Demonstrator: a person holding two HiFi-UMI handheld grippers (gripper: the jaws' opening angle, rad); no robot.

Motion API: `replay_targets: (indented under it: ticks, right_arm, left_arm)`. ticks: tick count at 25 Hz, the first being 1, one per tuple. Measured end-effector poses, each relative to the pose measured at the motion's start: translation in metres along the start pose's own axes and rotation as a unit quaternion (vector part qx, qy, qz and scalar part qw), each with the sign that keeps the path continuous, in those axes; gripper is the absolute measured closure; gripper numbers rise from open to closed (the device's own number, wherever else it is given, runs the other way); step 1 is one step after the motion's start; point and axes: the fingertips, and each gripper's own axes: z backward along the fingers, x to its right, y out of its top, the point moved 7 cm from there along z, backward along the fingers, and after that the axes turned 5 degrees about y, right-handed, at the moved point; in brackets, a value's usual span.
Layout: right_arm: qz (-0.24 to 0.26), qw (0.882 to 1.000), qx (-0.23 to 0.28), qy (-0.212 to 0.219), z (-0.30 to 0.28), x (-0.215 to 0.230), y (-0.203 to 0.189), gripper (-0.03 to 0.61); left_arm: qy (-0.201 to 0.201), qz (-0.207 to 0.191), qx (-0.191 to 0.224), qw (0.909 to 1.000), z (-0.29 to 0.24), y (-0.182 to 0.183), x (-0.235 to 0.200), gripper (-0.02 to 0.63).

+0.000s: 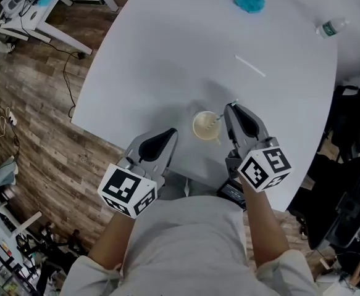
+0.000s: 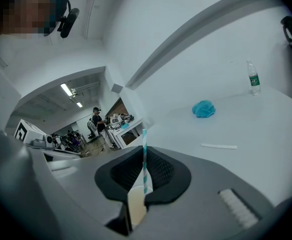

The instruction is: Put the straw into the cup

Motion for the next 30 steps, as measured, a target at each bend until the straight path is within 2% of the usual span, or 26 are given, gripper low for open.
replay_targets:
  ticks: [22,30]
  right_arm:
    - [-0.036,0.999,-0.018,-0.004,-0.014,0.01,-0.03,0.548]
    - [-0.029,0.999,-0.021,-0.014,-0.015,0.015,-0.033,0.545]
  left_arm:
    - [0.003,0.003,-0.015,0.9999,-0.004,-0.005,-0.013,0.595]
    - [0.002,0.005,-0.017,0.9998,-0.004,-0.008,-0.016,0.595]
